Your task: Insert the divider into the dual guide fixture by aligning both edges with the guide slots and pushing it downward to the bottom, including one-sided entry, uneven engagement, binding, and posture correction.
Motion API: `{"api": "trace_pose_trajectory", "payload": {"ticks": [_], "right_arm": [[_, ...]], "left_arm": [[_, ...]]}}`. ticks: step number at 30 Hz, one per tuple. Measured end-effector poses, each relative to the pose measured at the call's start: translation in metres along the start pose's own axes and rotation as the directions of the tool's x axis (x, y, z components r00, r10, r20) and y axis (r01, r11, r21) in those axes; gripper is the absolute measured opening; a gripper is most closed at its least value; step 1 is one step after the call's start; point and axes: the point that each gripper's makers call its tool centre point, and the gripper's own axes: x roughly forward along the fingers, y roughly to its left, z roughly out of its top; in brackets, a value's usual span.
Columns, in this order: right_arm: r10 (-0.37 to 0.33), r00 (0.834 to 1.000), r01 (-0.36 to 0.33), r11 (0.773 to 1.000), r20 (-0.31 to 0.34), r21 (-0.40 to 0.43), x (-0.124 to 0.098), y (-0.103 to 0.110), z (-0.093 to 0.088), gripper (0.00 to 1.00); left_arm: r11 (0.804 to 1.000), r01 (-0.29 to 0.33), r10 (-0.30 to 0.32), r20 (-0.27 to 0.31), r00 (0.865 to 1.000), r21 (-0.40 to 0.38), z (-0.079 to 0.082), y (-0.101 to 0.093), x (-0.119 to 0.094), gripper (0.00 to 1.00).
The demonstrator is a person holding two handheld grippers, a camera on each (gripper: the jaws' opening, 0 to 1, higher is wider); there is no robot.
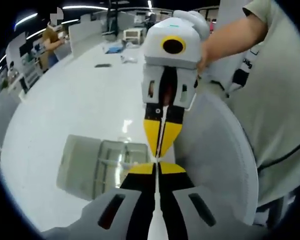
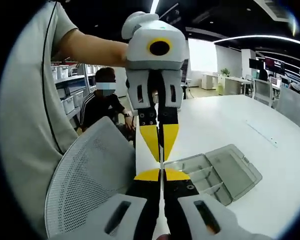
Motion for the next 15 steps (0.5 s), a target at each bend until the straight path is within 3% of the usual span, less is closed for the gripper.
{"api": "trace_pose_trajectory", "payload": {"ticks": [15], "right_arm": [[0.023,0.999,-0.023,1.000,-0.029,-0.011,0.0052,0.0020,-0.0027,0.00]], "left_arm": [[0.997,0.035,-0.037,-0.035,0.999,-0.062,-0.0048,-0.0016,0.0001,0.00]]}}
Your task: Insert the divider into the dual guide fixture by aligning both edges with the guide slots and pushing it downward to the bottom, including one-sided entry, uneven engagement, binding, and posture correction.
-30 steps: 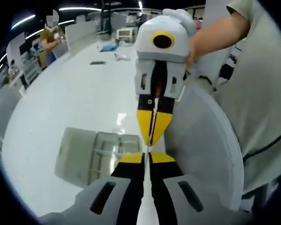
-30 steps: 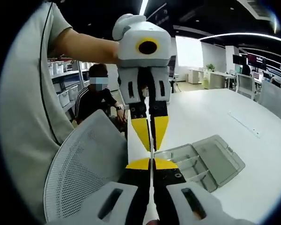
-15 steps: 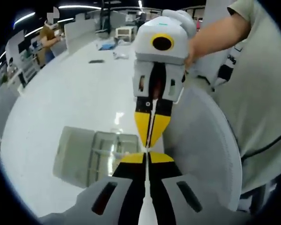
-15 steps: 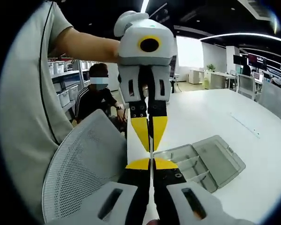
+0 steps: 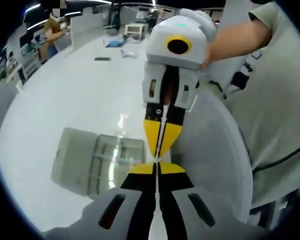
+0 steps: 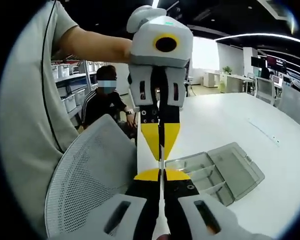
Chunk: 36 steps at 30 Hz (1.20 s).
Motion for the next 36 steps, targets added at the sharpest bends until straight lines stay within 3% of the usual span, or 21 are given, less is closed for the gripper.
{"api": "trace_pose_trajectory", "payload": {"ticks": [11,15,36], "right_arm": [[-0.029,1.000,0.029,1.000,-0.008,0.000,0.0016,-0.0049,-0.0003,0.00],[0.005,1.000,-0.006,0.999,0.008,0.039,0.0023,-0.0001,-0.0002,0.00],[0.014,1.000,-0.014,0.999,0.011,0.048,0.0002,0.0031,0.0026,0.00]], "left_arm": [[1.000,-0.020,0.019,-0.045,0.999,-0.022,-0.0003,0.0040,-0.0009,0.00],[0.998,-0.008,0.005,-0.055,0.998,-0.060,-0.0008,0.0026,-0.0022,0.00],[1.000,-0.002,0.002,-0.063,0.998,0.000,0.0029,-0.0007,-0.0085,0.00]]}}
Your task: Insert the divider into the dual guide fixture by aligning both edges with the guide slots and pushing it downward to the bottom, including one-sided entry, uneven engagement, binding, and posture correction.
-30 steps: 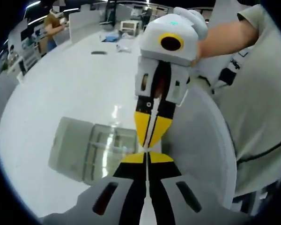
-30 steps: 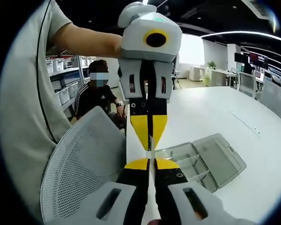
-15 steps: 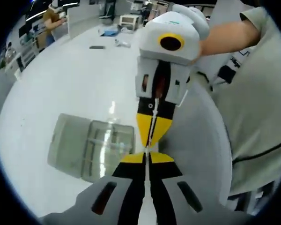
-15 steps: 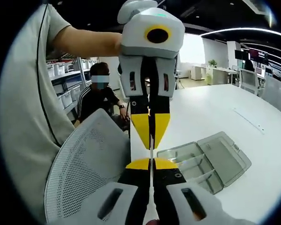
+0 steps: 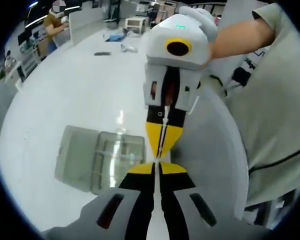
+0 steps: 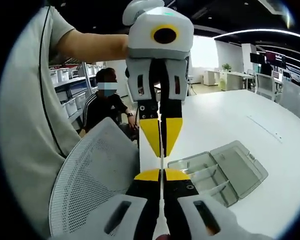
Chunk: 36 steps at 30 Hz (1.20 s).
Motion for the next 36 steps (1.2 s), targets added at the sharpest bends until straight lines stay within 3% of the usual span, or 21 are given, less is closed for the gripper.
{"api": "trace_pose_trajectory", "payload": {"ticks": [22,32,36], "right_arm": [[-0.042,0.999,0.042,0.999,-0.018,0.024,0.003,-0.008,-0.004,0.02],[-0.093,0.995,0.094,0.995,-0.025,0.033,-0.002,-0.017,-0.006,0.12],[-0.113,0.993,0.114,0.993,-0.036,0.040,-0.005,-0.021,-0.010,0.17]], "left_arm": [[1.000,0.010,-0.010,-0.039,0.999,0.017,-0.003,0.006,0.003,0.00],[0.999,-0.024,0.028,-0.113,0.993,0.038,-0.015,0.018,-0.004,0.00],[0.997,-0.059,0.067,-0.161,0.985,0.058,-0.025,0.028,-0.006,0.00]]}}
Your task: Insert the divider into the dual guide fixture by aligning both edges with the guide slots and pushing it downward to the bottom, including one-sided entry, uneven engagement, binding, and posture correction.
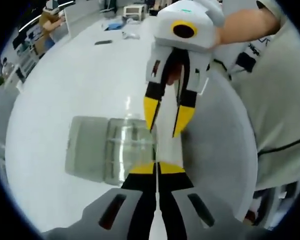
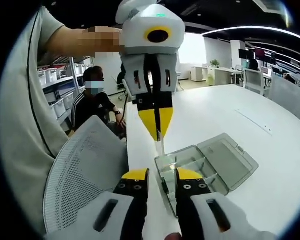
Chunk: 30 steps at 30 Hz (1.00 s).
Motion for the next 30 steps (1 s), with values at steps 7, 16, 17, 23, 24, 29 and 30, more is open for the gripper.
{"api": "trace_pose_trajectory", "payload": {"ticks": [7,16,17,23,24,29,30], "right_arm": [[-0.031,0.999,0.031,0.999,-0.011,0.008,-0.004,-0.006,-0.004,0.23],[-0.046,0.999,0.046,0.999,-0.015,0.017,-0.009,-0.006,-0.008,0.28],[-0.046,0.999,0.047,0.999,-0.015,0.018,-0.010,-0.006,-0.008,0.28],[-0.051,0.998,0.051,0.999,-0.025,0.013,-0.013,-0.004,-0.012,0.30],[-0.051,0.998,0.052,0.999,-0.027,0.015,-0.014,-0.004,-0.013,0.31],[-0.053,0.998,0.054,0.998,-0.030,0.016,-0.016,-0.003,-0.014,0.33],[-0.053,0.998,0.054,0.998,-0.030,0.016,-0.017,-0.003,-0.014,0.34]], "left_arm": [[1.000,-0.024,0.024,-0.047,0.999,-0.012,-0.010,0.009,0.000,0.00],[0.998,-0.050,0.045,-0.136,0.990,-0.030,-0.028,0.020,0.006,0.00],[0.998,-0.050,0.045,-0.145,0.988,-0.031,-0.030,0.021,0.007,0.00],[0.999,-0.049,0.044,-0.181,0.982,-0.021,-0.034,0.025,0.012,0.00],[0.999,-0.050,0.047,-0.192,0.980,-0.016,-0.035,0.026,0.013,0.00],[0.998,-0.056,0.056,-0.230,0.972,0.008,-0.039,0.032,0.017,0.00],[0.999,-0.053,0.054,-0.233,0.971,0.010,-0.039,0.031,0.018,0.00]]}}
